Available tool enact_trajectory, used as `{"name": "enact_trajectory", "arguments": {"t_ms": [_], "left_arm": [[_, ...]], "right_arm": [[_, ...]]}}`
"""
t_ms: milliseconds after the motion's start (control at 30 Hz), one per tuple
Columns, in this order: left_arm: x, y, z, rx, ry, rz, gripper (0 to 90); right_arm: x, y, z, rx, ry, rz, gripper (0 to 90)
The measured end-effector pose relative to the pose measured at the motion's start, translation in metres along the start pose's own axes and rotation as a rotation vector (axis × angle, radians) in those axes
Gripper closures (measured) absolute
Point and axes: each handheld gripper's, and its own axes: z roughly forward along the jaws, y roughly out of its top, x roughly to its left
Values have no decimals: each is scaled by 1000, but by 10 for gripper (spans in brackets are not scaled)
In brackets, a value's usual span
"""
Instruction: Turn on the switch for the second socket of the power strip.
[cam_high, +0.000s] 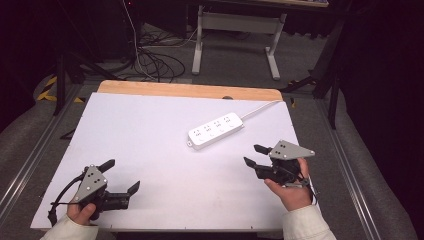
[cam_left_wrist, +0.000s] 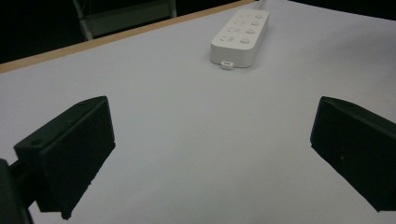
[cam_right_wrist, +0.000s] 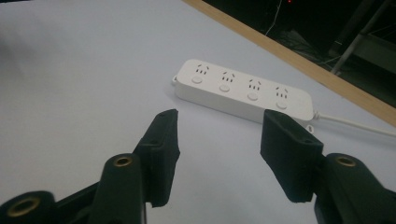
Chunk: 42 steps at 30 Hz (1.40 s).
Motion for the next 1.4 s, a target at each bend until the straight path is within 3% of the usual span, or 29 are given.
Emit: {"name": "enact_trajectory", "arguments": {"t_ms": [133,167,200,333,400,533,800,1400], "left_arm": [[0,0,0,0,1,0,2],[0,0,0,0,1,0,2],[0,0,0,0,1,1,2],[0,0,0,-1,2,0,2],[1,0,0,1,3,-1,2],[0,-1,1,1,4,-2,2],[1,-1,2,6,6,0,2],[4,-1,3,15,16,3,2]], "right_arm": [[-6,11,3,-15,38,6,553],[-9,16,7,-5,78,21,609],[-10,18,9,-1,87,25,633],[-13,23,17,20,94,29,691],[-15,24,23,36,101,61,736],[-23,30,36,71,72,113,785],[-31,37,55,63,31,103,889],[-45,39,109,66,10,87,900]]}}
